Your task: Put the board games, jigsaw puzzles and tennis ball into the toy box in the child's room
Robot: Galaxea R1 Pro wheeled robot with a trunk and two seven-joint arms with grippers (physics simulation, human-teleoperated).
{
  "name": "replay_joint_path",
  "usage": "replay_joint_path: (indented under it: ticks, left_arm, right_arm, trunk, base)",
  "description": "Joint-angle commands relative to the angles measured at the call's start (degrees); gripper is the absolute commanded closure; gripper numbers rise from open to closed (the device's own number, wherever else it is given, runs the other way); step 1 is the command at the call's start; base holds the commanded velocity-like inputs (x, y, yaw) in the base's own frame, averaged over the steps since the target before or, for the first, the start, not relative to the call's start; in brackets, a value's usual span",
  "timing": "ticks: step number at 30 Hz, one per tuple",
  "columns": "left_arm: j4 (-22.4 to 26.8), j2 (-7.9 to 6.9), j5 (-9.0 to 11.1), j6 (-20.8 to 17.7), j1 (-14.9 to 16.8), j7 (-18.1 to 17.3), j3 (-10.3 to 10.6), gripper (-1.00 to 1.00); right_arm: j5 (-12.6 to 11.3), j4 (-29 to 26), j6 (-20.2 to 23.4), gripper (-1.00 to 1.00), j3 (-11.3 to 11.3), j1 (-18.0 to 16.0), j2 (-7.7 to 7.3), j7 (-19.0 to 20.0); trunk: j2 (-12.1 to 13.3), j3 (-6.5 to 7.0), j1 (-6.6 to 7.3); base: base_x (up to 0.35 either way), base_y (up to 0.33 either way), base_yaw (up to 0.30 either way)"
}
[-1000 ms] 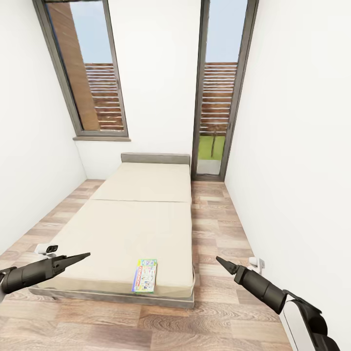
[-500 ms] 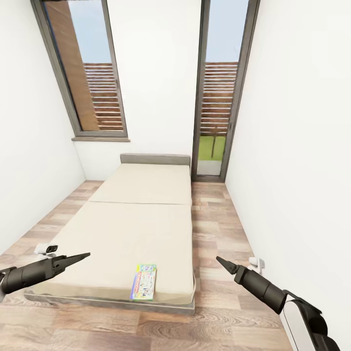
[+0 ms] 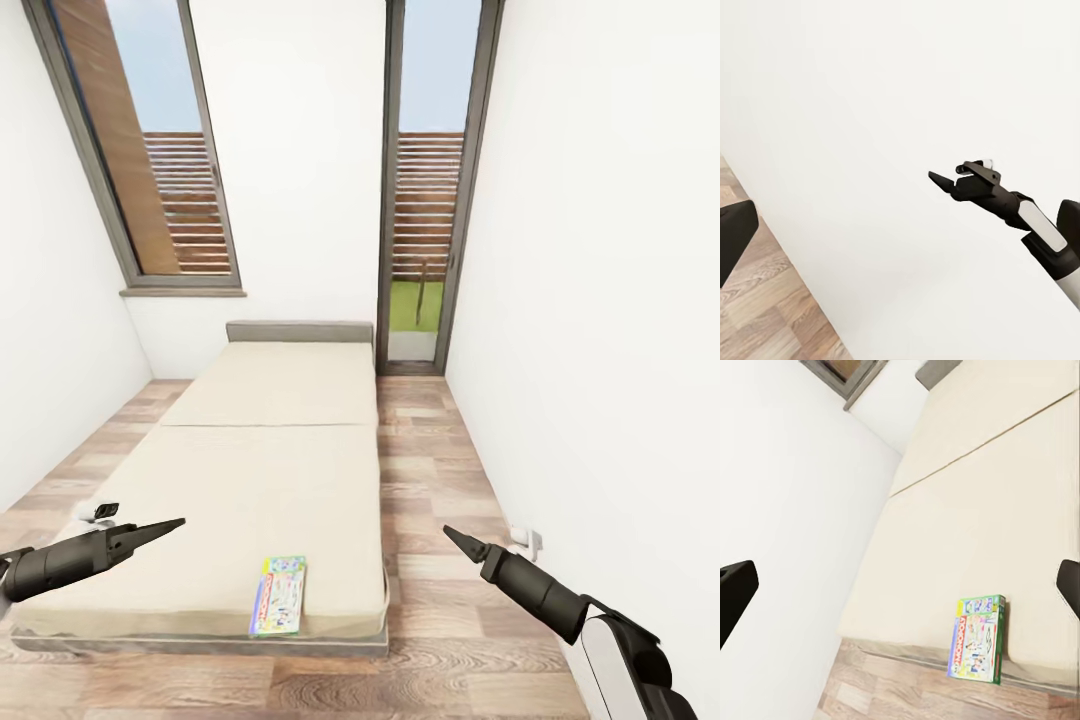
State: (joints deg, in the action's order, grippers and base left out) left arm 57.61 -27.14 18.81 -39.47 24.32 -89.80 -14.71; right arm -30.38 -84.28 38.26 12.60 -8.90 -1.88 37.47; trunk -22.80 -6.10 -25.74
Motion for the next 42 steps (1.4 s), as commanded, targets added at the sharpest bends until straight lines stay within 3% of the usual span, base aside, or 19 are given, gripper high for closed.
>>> replay_joint_path:
  ticks: [1,14,42]
  left_arm:
    - [0.0,-0.02,0.0,-0.6,0.0,-0.2,0.0,-1.00]
    - [0.0,-0.02,0.0,-0.6,0.0,-0.2,0.0,-1.00]
    - [0.0,-0.02,0.0,-0.6,0.0,-0.2,-0.1,-1.00]
  right_arm:
    - [-0.3,0.0,0.4,-1.00,0.1,-0.1,0.01,0.1]
    - [-0.2,0.0,0.4,-1.00,0.1,-0.1,0.01,0.1]
    - [0.0,0.0,0.4,-1.00,0.0,-0.1,0.00,0.0]
  trunk:
    - [-0.1,-0.07,-0.04]
    - [-0.1,0.50,-0.04]
    - [-0.1,0.54,-0.04]
  base:
    - [0.004,0.000,-0.219]
    - [0.001,0.000,-0.186]
    - [0.057,-0.009,-0.008]
